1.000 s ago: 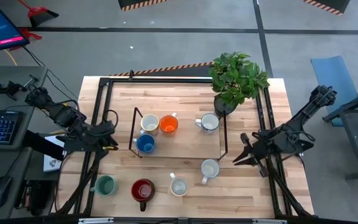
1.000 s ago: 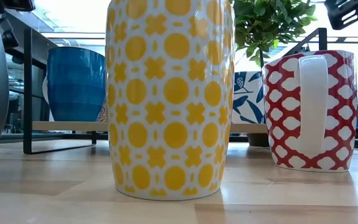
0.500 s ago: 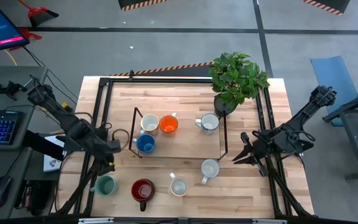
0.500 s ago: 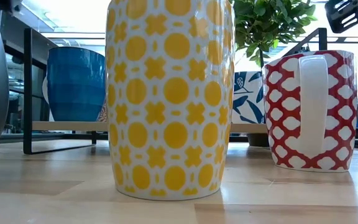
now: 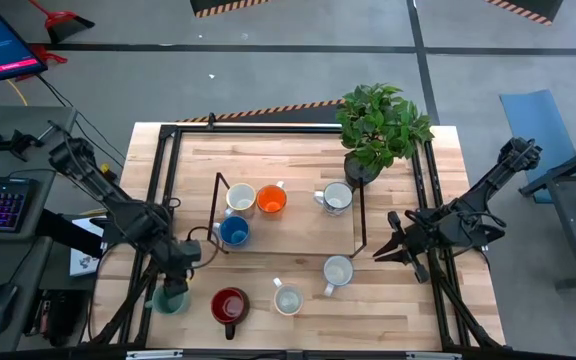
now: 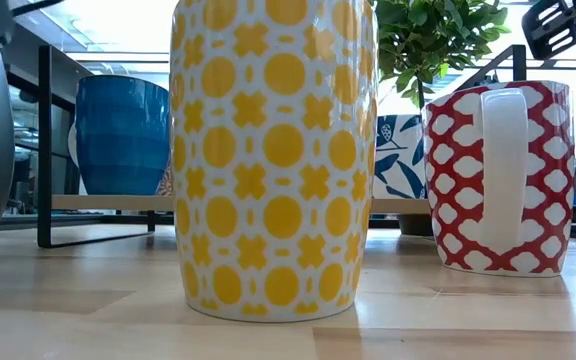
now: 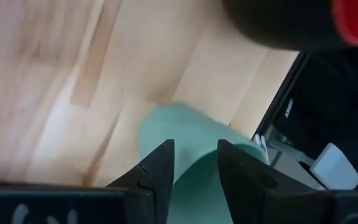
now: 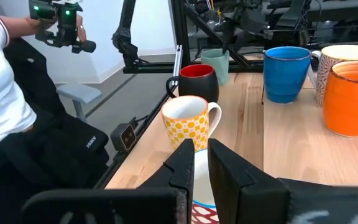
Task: Place coffee mugs
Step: Put the light blue mug on the shelf
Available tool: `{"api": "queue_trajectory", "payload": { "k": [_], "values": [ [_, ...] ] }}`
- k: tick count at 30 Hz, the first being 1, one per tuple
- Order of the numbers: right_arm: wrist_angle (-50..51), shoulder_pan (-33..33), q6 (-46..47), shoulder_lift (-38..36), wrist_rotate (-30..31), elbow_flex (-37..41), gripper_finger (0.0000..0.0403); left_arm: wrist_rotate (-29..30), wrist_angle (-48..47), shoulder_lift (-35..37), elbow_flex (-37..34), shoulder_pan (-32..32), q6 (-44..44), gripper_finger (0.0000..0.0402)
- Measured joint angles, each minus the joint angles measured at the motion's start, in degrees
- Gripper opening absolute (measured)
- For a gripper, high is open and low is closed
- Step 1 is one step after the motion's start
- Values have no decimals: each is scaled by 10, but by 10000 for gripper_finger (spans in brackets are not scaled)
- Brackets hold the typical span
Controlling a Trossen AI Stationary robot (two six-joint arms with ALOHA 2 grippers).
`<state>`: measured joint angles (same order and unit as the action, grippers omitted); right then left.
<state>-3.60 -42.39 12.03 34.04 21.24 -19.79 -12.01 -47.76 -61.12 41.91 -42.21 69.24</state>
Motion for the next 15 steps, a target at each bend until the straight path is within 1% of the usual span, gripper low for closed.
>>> {"api": "queue_trajectory", "payload": {
  "k": [3, 6, 8, 12, 15],
  "values": [
    [5, 0, 9, 1, 0, 0, 29, -17, 0, -18, 0, -6, 26, 114],
    [11, 0, 10, 1, 1, 0, 29, -33, -1, -28, 1, -11, 29, 116],
    [12, 0, 10, 1, 1, 0, 29, -42, -5, -29, 1, -11, 21, 115],
    [12, 0, 10, 1, 2, 0, 29, -31, -12, -16, 0, -8, -8, 115],
    [12, 0, 10, 1, 2, 0, 29, -34, -10, -6, 0, -9, -28, 115]
  ]
}}
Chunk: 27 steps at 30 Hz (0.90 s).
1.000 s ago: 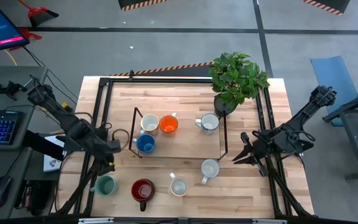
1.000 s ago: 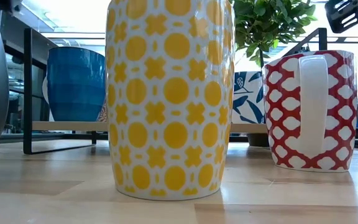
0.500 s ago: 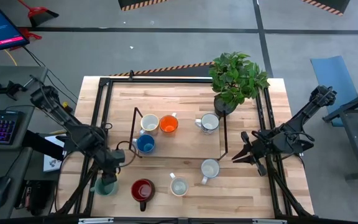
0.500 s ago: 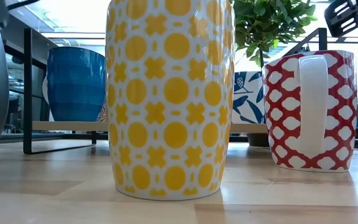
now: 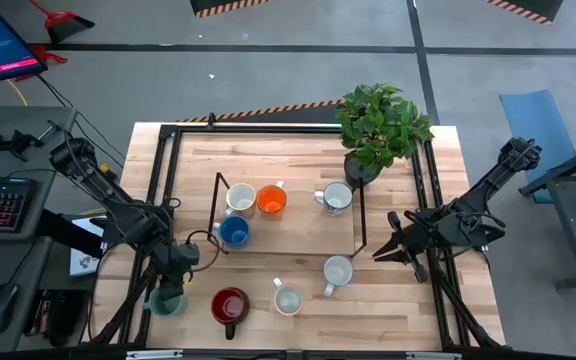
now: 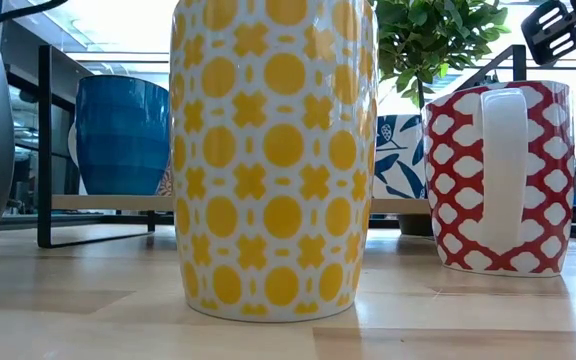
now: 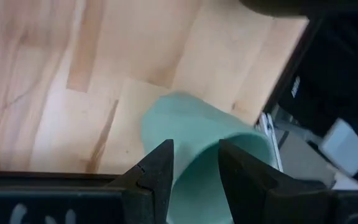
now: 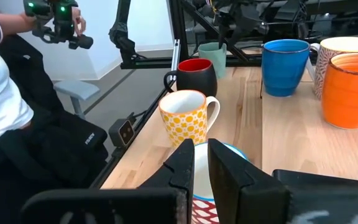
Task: Place coffee mugs
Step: Put the light blue mug on the shelf
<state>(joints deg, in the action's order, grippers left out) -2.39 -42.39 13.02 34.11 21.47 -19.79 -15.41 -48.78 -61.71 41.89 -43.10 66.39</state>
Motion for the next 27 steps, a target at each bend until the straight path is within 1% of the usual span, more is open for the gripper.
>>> {"api": "queue_trajectory", "payload": {
  "k": [5, 14, 17, 22, 27],
  "values": [
    [0, 0, 0, 0, 3, 0, 29, -31, 1, 3, 0, -3, -49, 115],
    [0, 0, 5, 0, 10, 0, 29, -32, 2, 3, 0, -6, -114, 115],
    [0, 0, 26, 0, 25, 0, 29, -23, 2, 3, 0, -6, -136, 115],
    [0, 0, 40, 0, 26, 0, 29, 11, 2, 3, 0, -6, -163, 115],
    [0, 0, 41, 0, 26, 0, 29, 14, 1, 2, 0, -9, -180, 115]
  ]
}}
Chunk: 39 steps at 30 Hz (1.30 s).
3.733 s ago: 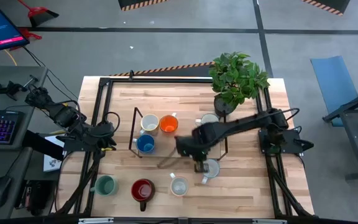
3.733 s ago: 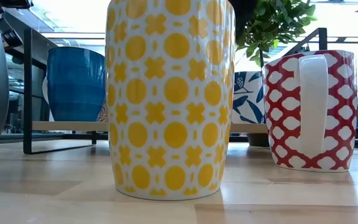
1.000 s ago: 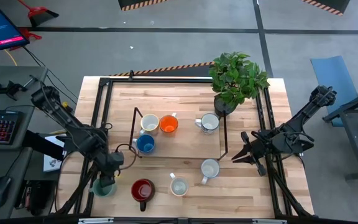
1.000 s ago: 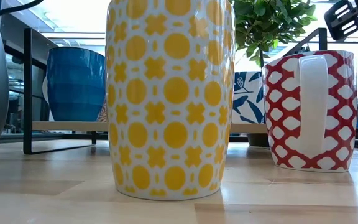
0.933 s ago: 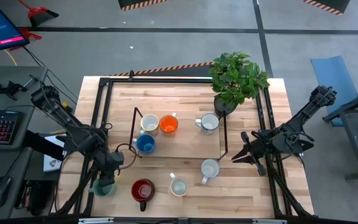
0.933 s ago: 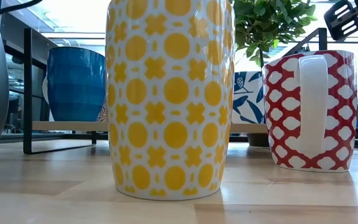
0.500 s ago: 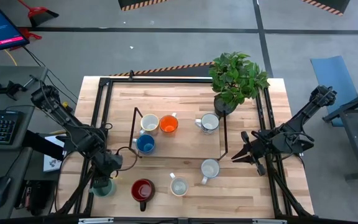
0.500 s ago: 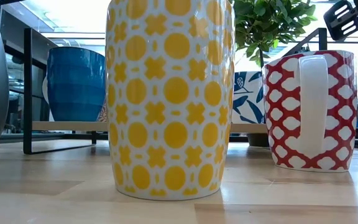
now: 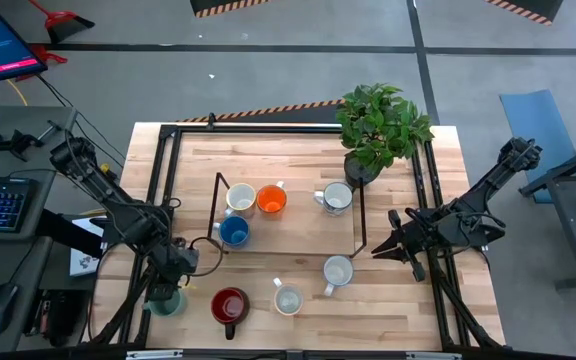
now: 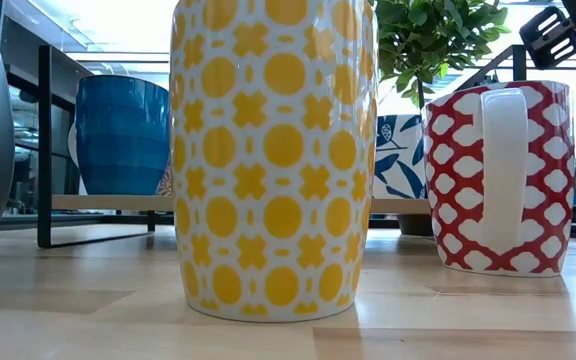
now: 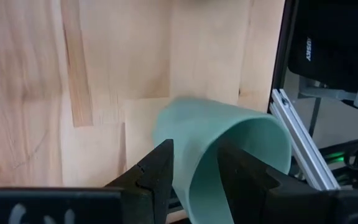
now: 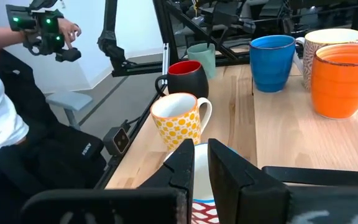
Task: Place coffee mugs
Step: Put the light blue mug on the shelf
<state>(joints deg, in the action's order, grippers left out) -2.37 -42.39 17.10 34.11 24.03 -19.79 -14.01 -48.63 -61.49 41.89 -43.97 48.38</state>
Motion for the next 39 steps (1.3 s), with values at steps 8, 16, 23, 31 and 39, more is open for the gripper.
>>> {"api": "queue_trajectory", "payload": {
  "k": [8, 16, 23, 31, 39],
  "values": [
    [0, 0, -2, 0, 0, 0, 29, 0, -6, 0, 0, -28, 9, 115],
    [0, 0, -2, 0, 0, 0, 29, 65, -6, -1, 0, -52, 9, 115],
    [0, 0, -1, 0, 0, 0, 29, 67, -8, -1, 0, -72, 10, 115],
    [0, 0, -2, 0, 0, 0, 29, 85, 0, -5, -7, -86, 9, 115],
    [6, 0, 0, 0, 0, 0, 29, 79, 58, -27, -56, -90, 37, 115]
  ]
}}
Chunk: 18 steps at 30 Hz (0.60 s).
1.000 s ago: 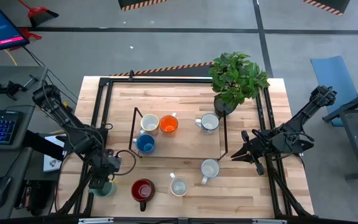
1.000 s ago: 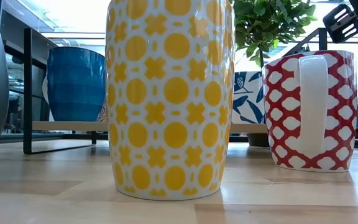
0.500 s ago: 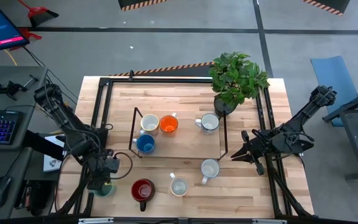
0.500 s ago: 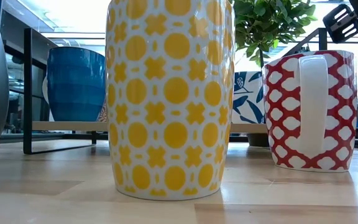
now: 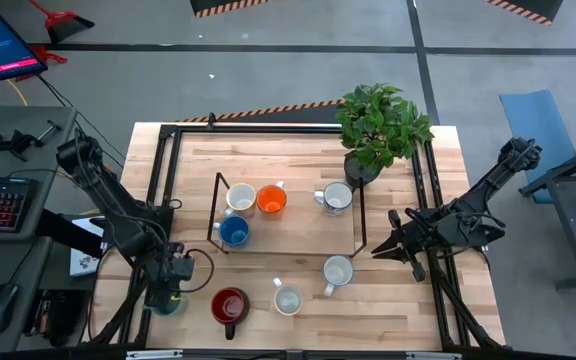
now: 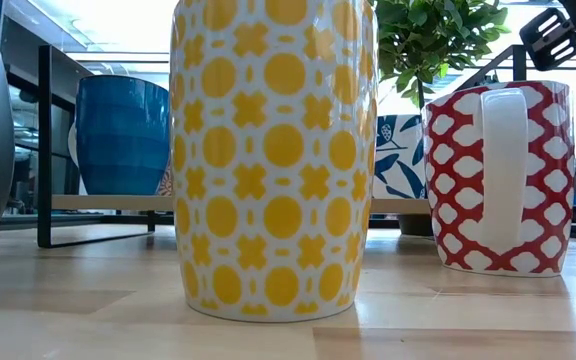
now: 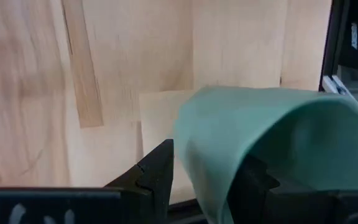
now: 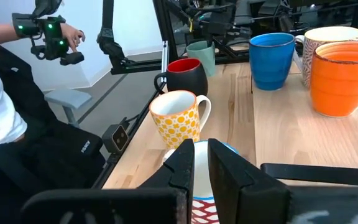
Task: Place coffee mugs
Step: Put the light blue mug on the shelf
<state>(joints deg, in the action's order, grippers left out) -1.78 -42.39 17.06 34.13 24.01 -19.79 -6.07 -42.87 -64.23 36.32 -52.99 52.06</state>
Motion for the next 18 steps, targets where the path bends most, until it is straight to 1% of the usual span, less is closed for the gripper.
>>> {"api": "queue_trajectory", "payload": {
  "k": [3, 11, 14, 18],
  "values": [
    [0, 0, 0, 0, 0, 0, 29, 0, 21, -6, -11, 0, 18, 115],
    [1, 0, 0, 0, 0, 0, 29, -14, 35, -21, -13, 0, 19, 109],
    [4, 0, 0, 0, 0, 0, 29, -15, 41, -29, -13, 0, 23, 81],
    [5, 0, -5, 0, 1, 0, 29, -13, 42, -42, -13, 0, 29, 16]
  ]
}}
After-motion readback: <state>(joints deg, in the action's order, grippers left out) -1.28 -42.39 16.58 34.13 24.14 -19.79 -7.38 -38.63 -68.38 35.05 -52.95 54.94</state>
